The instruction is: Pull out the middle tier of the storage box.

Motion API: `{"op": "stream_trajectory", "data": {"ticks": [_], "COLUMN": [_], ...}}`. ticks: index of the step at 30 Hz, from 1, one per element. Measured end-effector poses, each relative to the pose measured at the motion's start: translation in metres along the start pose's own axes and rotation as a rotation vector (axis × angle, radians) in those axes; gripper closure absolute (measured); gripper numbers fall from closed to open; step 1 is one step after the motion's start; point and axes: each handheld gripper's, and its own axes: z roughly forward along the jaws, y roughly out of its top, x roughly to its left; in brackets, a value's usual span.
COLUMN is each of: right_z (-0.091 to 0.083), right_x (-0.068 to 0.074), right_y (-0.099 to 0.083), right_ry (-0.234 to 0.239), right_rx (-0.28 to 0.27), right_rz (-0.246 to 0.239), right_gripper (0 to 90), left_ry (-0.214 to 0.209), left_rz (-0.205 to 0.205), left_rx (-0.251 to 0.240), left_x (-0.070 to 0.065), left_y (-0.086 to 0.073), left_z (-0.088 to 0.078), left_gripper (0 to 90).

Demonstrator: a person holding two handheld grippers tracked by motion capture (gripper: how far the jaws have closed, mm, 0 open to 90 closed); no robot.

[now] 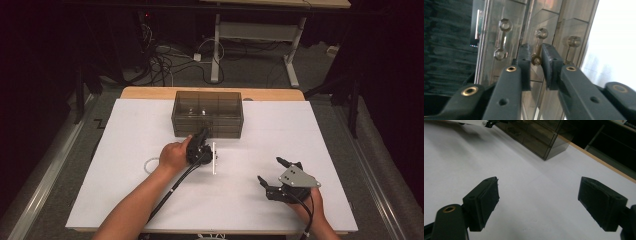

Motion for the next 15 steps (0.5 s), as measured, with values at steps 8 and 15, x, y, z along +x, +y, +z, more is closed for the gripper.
{"op": "stream_trajectory", "data": {"ticks": [8, 15], "right_z": [0.0028, 0.0026], "right_x": [0.0031, 0.0025], "right_y": [-0.0004, -0.0008], "right_ry": [0.007, 0.009], "right_rx": [0.021, 0.022], "right_rz": [-0.019, -0.025], "right_gripper": [17.6, 17.6], "left_ry": [0.001, -0.015], "left_rz": [0.013, 0.002], "left_rx": [0.011, 0.015], "left_x": [-0.0001, 0.0013], "left_y": [0.0009, 0.0012], "left_z": [-0.0008, -0.0042], "left_gripper": [78.5, 78.6]}}
